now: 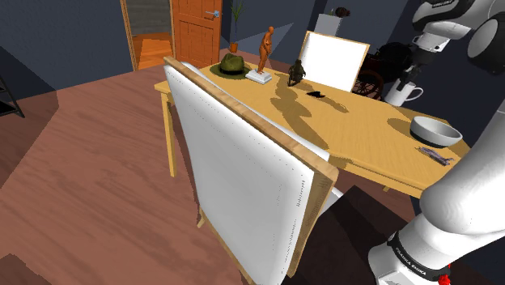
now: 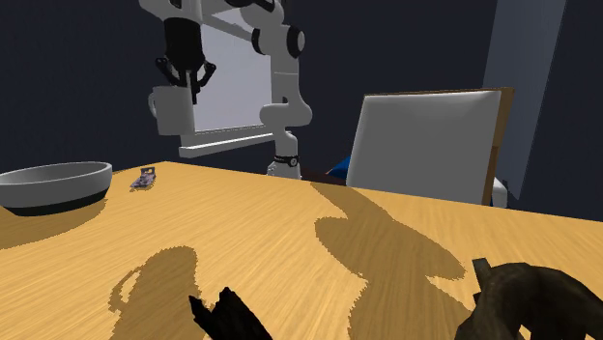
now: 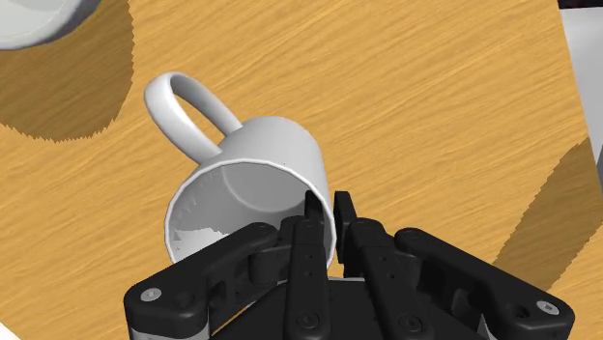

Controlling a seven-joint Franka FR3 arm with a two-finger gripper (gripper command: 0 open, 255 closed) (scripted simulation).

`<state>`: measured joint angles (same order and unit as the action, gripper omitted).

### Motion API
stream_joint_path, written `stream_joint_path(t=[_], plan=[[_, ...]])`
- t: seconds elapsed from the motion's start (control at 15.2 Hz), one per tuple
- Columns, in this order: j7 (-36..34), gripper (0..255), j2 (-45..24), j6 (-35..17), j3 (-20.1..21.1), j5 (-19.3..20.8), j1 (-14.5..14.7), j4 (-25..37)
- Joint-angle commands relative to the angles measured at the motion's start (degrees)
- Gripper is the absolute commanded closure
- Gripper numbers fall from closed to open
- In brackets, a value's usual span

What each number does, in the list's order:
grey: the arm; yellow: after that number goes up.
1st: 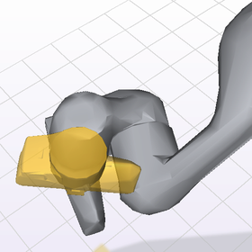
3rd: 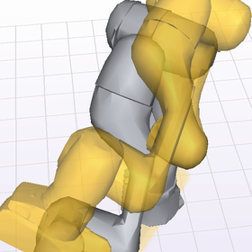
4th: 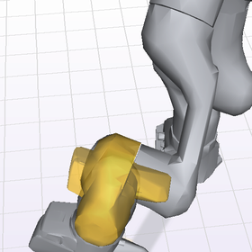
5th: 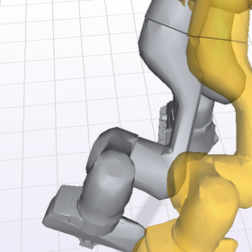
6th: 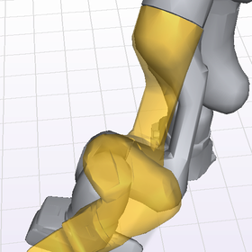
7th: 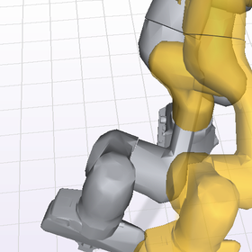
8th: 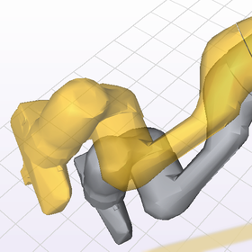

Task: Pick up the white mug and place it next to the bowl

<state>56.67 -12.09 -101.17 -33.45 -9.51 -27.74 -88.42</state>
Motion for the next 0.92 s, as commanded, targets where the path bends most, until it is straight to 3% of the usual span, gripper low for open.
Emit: stream_joint_path(t=[0.0, 0.46, 0.66, 0.86], plan=[[2.71, 255, -0.79, 0.55, -0.84, -0.71, -1.82, 0.99], [12.69, 255, -6.83, 3.66, -3.24, -5.03, -10.27, 8.18], [17.71, 255, -11.42, 6.23, -3.89, -7.98, -15.90, 14.16], [17.89, 255, -11.01, 3.70, -3.78, -7.78, -15.34, 11.24]])
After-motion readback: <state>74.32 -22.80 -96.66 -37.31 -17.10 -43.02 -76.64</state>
